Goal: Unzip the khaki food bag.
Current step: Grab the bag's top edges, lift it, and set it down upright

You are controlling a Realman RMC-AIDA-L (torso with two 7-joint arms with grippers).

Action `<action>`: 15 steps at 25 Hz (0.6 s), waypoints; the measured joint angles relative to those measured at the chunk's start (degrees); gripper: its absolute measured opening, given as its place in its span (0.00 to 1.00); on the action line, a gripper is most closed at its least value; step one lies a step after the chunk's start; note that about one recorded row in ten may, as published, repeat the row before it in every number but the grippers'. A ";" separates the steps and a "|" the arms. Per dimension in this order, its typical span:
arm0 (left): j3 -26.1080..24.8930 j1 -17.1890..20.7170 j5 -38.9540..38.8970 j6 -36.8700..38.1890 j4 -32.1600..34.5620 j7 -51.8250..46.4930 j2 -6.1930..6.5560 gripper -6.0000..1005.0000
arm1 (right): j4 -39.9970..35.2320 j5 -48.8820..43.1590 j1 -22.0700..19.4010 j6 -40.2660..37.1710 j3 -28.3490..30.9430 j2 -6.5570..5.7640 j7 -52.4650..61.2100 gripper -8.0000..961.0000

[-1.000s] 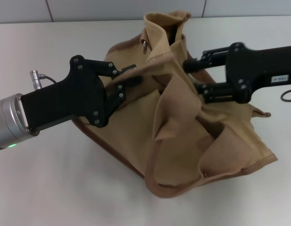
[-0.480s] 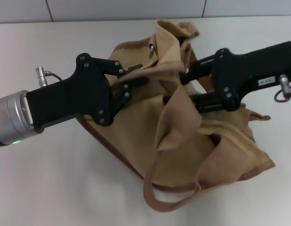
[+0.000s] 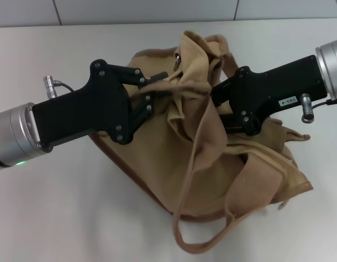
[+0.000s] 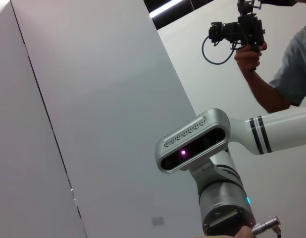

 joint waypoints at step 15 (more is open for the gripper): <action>-0.32 0.30 -0.52 0.46 0.33 -0.04 0.00 0.06 | -9.37 3.65 -7.45 0.24 0.06 0.09 0.06 0.05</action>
